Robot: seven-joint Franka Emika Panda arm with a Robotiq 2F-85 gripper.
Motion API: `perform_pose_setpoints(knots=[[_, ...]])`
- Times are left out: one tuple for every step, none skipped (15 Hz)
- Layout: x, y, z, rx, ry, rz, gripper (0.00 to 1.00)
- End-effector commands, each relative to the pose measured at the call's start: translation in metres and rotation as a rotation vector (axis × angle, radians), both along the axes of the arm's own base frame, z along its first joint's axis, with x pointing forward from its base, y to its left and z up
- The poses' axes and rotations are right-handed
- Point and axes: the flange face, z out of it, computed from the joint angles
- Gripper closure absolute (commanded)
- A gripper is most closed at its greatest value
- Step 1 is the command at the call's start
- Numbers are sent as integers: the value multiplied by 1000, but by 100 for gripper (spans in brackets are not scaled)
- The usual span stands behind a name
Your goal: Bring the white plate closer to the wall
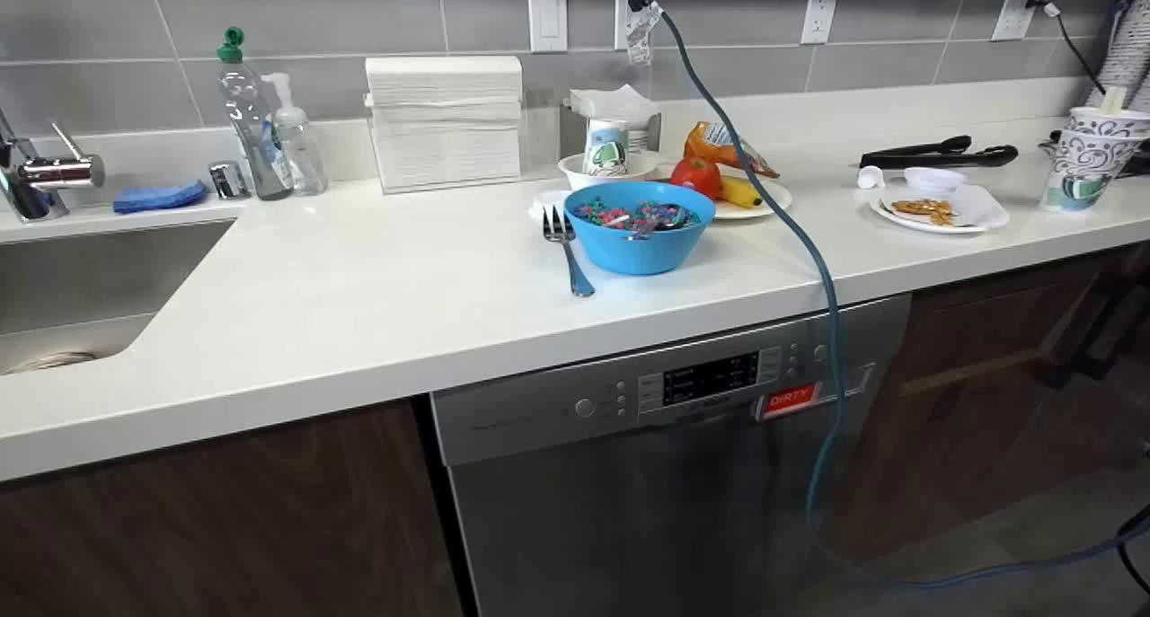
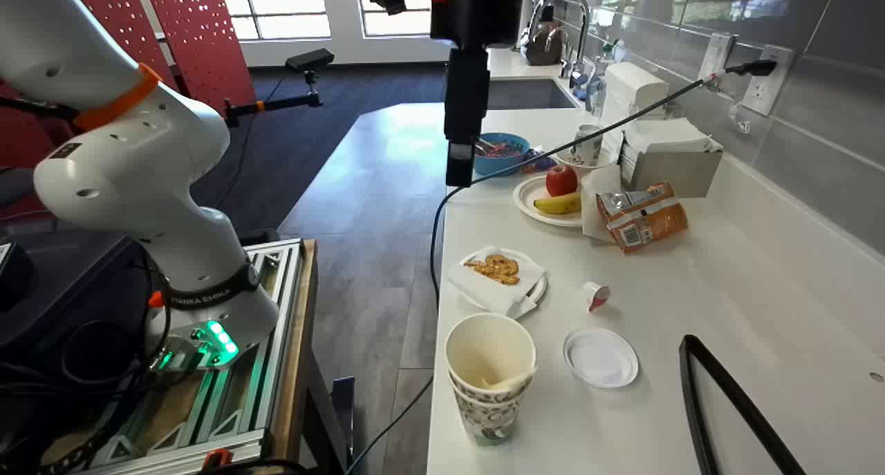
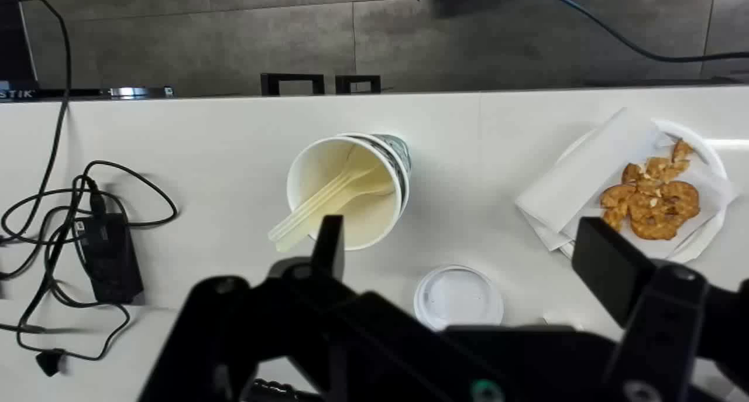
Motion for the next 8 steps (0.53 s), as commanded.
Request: perform_pose_setpoints(knots=[[0,0,1,0,1,0,0],[0,0,1,0,1,0,0],[0,0,1,0,1,0,0],[0,0,1,0,1,0,0],[0,0,1,0,1,0,0],[0,0,1,0,1,0,0],[4,6,-1,-20,14,14,0],[10,18,-3,-31,22,16,0]])
